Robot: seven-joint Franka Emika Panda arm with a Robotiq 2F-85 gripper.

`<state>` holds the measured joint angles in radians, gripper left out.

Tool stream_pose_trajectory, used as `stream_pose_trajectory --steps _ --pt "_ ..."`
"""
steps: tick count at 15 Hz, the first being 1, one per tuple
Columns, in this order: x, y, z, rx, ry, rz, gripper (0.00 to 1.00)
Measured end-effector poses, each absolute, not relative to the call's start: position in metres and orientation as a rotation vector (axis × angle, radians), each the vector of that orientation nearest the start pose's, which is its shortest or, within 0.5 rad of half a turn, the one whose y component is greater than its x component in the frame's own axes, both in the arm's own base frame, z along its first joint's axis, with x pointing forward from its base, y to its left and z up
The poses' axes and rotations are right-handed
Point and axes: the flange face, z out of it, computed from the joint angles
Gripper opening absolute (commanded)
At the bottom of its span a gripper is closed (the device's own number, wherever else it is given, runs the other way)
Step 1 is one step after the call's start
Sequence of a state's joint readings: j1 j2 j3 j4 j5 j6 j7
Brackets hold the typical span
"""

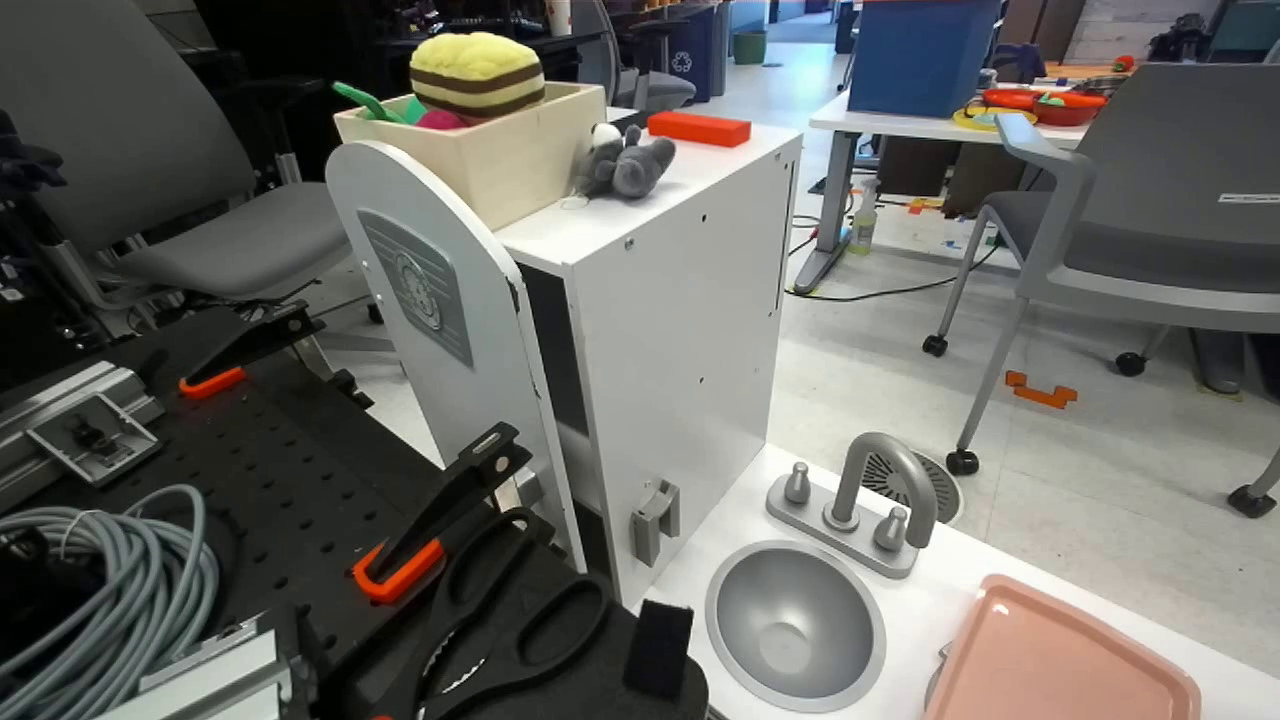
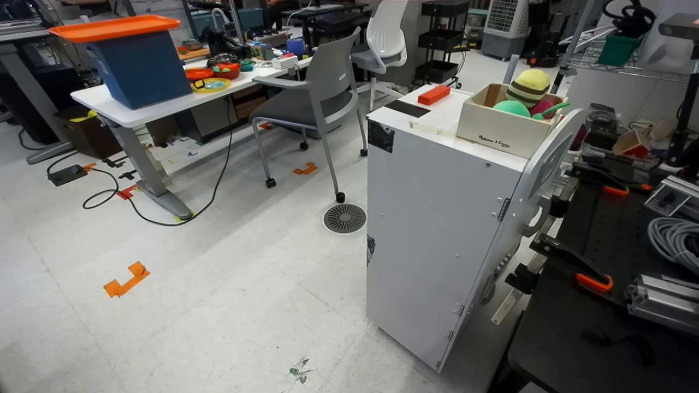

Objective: Pick up the plush toy and put it in the box

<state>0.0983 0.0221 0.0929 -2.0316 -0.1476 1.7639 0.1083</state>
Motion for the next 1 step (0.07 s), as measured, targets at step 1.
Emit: stream_pose_trajectory --steps 1 --pt "0.5150 0.0863 0.4149 -3.284 -0.218 0.441 1.00"
